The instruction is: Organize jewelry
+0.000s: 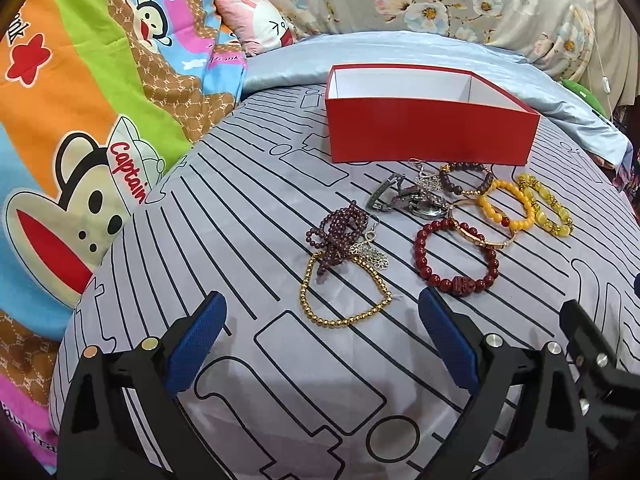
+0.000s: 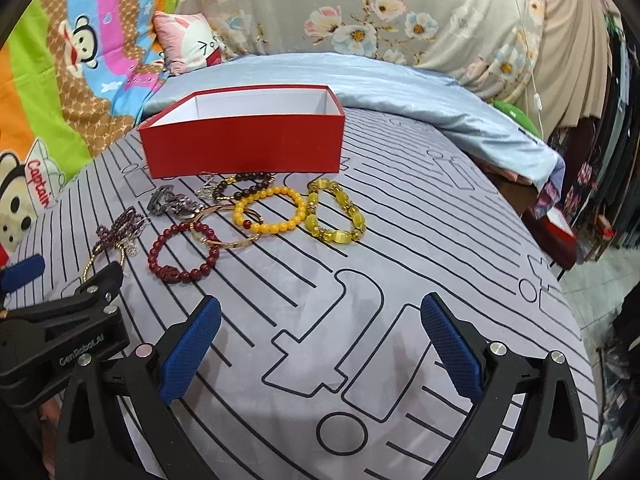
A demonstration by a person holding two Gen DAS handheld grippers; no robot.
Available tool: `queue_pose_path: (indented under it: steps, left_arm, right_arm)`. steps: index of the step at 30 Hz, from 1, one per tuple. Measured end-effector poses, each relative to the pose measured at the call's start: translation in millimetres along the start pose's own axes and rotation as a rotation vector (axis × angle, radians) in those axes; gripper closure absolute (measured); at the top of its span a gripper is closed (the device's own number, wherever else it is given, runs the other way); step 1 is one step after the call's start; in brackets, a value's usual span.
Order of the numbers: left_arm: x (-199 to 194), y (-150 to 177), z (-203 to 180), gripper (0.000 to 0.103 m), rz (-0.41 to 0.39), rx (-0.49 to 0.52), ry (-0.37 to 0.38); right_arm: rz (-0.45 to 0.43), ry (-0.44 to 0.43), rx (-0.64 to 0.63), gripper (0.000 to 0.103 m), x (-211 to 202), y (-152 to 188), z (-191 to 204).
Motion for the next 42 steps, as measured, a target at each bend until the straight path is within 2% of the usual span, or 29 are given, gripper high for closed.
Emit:
queue_pose_path:
  steps: [16,42]
  left_arm:
    - [-3,-1,1,0.011,-0.013,-0.007,0.007]
    - [-2,-1,1,0.011,-0.012,-0.007,0.004]
  right_arm:
    - [0.047,-0.025,0.043,0.007,9,4,-4]
    - [0.047,-0.025,0.039,0.007,9,4,-3]
Point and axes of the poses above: each gripper's, at about its wrist camera, not at the fingertips, and x roughly the way its jaws point, z to its left, y to its underside, the point moved 7 cm from there along x, roughly the way its jaws point, and after that the axes turned 6 degrees about -z, right-handed, at the moved point
